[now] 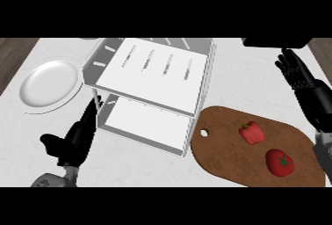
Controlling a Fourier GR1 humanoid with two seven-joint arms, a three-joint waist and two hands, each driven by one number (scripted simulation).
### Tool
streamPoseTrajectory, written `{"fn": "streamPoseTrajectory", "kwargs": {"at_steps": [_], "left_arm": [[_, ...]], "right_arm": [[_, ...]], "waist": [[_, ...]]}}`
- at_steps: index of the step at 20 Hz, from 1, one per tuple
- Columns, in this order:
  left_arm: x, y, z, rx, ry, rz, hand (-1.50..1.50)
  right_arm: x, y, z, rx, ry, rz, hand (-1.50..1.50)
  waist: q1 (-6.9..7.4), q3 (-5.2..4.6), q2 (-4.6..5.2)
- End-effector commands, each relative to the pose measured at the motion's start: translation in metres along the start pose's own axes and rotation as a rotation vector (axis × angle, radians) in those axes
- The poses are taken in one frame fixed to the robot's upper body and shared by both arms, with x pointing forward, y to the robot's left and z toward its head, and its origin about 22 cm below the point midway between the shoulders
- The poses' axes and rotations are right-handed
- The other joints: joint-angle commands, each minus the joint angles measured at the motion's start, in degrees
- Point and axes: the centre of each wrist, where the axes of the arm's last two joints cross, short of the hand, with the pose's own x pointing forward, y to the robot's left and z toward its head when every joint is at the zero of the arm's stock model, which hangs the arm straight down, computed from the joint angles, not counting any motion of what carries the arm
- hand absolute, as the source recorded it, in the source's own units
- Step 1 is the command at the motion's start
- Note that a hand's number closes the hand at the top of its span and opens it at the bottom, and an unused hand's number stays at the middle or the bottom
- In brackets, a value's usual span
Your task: Pick the bell pepper from the cutting board and place it in the tiered basket
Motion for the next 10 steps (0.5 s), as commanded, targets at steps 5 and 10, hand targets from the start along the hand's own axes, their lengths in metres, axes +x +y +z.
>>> {"fn": "streamPoseTrajectory", "kwargs": {"at_steps": [5, 10], "left_arm": [[-0.03, 0.034, 0.025, 0.226, 0.133, -0.168, 0.0], [-0.041, 0.014, 0.026, 0.237, 0.187, -0.147, 0.0]], "right_arm": [[0.032, -0.071, -0.005, -0.131, -0.264, -0.08, 1.5], [-0.046, -0.068, 0.037, -0.684, 0.116, -0.297, -1.5]], "waist": [[-1.65, 1.62, 0.89], [-2.7, 1.72, 1.25]]}}
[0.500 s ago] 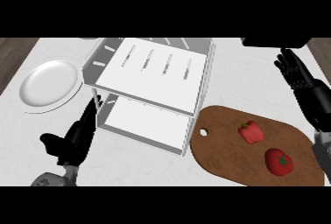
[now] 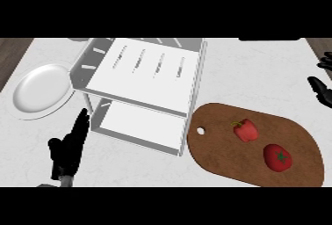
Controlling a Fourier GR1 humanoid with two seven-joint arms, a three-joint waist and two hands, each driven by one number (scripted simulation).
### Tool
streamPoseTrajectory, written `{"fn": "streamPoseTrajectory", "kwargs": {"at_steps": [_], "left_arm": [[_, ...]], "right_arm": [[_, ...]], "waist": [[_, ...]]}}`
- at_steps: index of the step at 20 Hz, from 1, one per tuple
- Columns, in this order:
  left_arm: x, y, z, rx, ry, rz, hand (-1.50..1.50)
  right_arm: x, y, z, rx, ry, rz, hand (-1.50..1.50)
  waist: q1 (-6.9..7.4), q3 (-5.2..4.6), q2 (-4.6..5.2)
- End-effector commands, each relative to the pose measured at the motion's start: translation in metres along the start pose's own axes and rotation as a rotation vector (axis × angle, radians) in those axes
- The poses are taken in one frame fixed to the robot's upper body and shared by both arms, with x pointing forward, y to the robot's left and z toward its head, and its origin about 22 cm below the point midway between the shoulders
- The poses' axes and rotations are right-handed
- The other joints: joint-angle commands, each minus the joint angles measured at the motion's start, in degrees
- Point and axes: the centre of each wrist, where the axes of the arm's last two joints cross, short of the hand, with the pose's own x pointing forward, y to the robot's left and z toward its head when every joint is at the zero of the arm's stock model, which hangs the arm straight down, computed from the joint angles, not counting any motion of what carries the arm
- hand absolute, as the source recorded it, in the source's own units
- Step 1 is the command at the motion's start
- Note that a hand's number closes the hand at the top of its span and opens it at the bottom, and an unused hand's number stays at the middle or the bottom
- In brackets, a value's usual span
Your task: Pick the bell pepper from the cutting board and place it in the tiered basket
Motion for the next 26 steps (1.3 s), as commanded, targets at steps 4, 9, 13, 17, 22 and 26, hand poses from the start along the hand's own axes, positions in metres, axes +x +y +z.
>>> {"fn": "streamPoseTrajectory", "kwargs": {"at_steps": [4, 9, 13, 17, 22, 26], "left_arm": [[-0.018, -0.014, 0.021, 0.045, 0.05, -0.042, 0.0], [-0.011, -0.008, 0.021, 0.028, 0.05, -0.049, 0.0], [-0.007, -0.019, 0.018, 0.042, 0.055, -0.055, 0.0], [-0.01, -0.014, 0.02, 0.049, 0.067, -0.026, 0.0], [-0.012, 0.009, 0.017, 0.032, 0.072, -0.049, 0.0], [-0.014, -0.013, 0.022, 0.043, 0.058, -0.033, 0.0]], "right_arm": [[-0.042, -0.038, 0.043, -0.238, -0.017, -0.238, -1.5], [0.017, -0.052, 0.044, 0.031, 0.078, -0.044, -1.5], [0.026, -0.057, 0.051, 0.303, 0.251, 0.176, -1.5], [0.074, -0.042, 0.04, 0.426, 0.245, 0.444, -1.5], [0.1, -0.022, 0.05, 0.413, 0.291, 0.679, -1.5], [0.113, 0.015, 0.083, 0.361, 0.281, 0.703, -1.5]], "waist": [[0.41, 0.07, -0.15], [-0.14, -0.08, -0.45], [-0.53, -0.13, -0.42], [-0.35, -0.28, -0.57], [-0.34, -0.18, -0.41], [-0.36, -0.08, -0.39]]}}
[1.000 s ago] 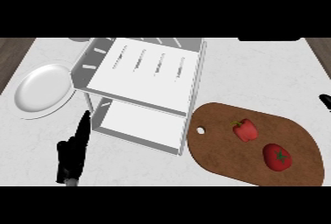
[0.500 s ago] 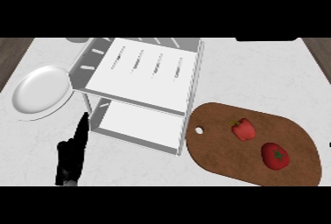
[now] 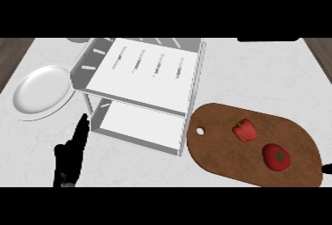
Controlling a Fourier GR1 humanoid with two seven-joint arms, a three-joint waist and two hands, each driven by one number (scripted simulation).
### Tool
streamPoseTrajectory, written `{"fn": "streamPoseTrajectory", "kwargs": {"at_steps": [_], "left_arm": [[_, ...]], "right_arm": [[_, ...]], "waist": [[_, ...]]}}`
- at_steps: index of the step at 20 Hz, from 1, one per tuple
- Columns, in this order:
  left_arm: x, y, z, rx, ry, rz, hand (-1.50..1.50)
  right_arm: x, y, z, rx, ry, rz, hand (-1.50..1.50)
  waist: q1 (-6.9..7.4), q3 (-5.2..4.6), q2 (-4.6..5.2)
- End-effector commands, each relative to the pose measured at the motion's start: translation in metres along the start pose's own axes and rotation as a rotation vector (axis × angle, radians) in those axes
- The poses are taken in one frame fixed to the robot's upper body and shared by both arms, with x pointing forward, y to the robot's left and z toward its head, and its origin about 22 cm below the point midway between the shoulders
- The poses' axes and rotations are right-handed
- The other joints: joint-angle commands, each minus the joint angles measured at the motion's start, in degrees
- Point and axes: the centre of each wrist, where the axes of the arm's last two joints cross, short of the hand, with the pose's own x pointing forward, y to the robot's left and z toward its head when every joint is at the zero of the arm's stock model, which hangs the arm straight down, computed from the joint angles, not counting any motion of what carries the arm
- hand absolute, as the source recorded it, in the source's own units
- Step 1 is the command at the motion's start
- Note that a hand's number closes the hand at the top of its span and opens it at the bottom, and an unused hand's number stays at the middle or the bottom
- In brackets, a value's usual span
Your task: Pick the bell pepper from the cutting board and place it in the tiered basket
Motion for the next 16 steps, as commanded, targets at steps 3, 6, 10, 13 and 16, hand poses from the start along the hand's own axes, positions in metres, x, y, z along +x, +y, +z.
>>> {"fn": "streamPoseTrajectory", "kwargs": {"at_steps": [3, 6, 10, 13, 16], "left_arm": [[0.004, -0.009, -0.007, -0.032, 0.016, -0.007, 0.0], [-0.011, -0.003, 0.0, -0.02, 0.034, -0.002, 0.0], [-0.001, -0.006, -0.005, -0.01, 0.032, -0.002, 0.0], [-0.007, -0.011, -0.006, -0.009, 0.036, -0.021, 0.0], [0.0, -0.011, -0.005, -0.013, 0.035, -0.003, 0.0]], "right_arm": [[0.037, 0.046, -0.001, -0.049, 0.077, 0.084, -1.5], [0.04, 0.066, 0.002, -0.044, 0.076, 0.126, -1.5], [0.038, 0.077, -0.002, -0.012, 0.122, 0.249, -1.5], [0.033, 0.087, -0.005, 0.029, 0.181, 0.324, -1.5], [0.05, 0.083, -0.021, 0.064, 0.221, 0.349, -1.5]], "waist": [[1.1, -0.03, 0.43], [0.98, -0.02, 0.41], [0.9, -0.01, 0.4], [0.75, -0.01, 0.4], [1.07, -0.01, 0.41]]}}
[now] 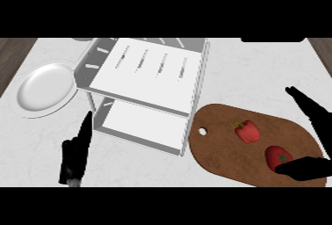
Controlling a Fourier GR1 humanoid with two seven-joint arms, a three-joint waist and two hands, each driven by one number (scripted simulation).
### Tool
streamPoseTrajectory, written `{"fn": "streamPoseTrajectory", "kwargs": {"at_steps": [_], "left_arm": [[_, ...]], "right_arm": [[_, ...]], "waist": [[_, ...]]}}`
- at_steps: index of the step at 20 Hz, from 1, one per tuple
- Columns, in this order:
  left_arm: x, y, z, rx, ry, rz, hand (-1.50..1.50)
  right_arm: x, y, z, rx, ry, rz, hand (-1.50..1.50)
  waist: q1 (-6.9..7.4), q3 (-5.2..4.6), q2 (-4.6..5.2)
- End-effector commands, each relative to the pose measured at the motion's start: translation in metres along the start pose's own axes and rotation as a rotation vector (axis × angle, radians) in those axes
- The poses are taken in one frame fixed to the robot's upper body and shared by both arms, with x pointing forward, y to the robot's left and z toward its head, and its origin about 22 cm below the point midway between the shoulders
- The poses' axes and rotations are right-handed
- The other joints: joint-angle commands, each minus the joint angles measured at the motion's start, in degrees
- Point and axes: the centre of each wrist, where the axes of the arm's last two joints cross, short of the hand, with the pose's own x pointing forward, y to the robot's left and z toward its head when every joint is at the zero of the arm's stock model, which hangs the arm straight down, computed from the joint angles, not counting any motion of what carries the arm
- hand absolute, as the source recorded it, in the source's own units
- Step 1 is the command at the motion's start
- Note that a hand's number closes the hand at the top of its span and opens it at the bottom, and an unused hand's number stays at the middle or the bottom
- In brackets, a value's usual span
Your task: Pick the bell pepper from the cutting board and place it in the tiered basket
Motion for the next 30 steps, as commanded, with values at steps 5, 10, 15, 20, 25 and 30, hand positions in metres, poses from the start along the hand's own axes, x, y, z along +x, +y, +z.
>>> {"fn": "streamPoseTrajectory", "kwargs": {"at_steps": [5, 10, 15, 20, 25, 30], "left_arm": [[-0.005, -0.008, 0.017, -0.005, 0.026, 0.01, 0.0], [-0.01, -0.002, -0.005, -0.005, 0.029, -0.001, 0.0], [-0.014, -0.006, -0.003, 0.006, 0.021, 0.017, 0.0], [-0.001, 0.012, 0.002, 0.001, 0.022, 0.0, 0.0], [-0.014, -0.011, 0.0, -0.013, 0.037, 0.008, 0.0], [-0.008, -0.004, 0.0, -0.007, 0.033, 0.008, 0.0]], "right_arm": [[0.01, 0.028, -0.003, 0.067, 0.027, 0.023, -1.5], [0.017, 0.032, -0.035, 0.099, 0.036, 0.054, -1.5], [0.011, 0.045, -0.036, 0.184, 0.14, 0.148, -1.5], [0.035, 0.037, -0.044, 0.21, 0.139, 0.141, -1.5], [0.021, 0.03, -0.061, 0.22, 0.143, 0.142, -1.5], [0.029, 0.071, -0.045, 0.261, 0.167, 0.177, -1.5]], "waist": [[-0.21, -0.16, 0.09], [-0.11, -0.17, 0.18], [-0.17, -0.17, 0.21], [-0.03, -0.16, 0.16], [-0.14, -0.16, 0.19], [-0.21, -0.16, 0.16]]}}
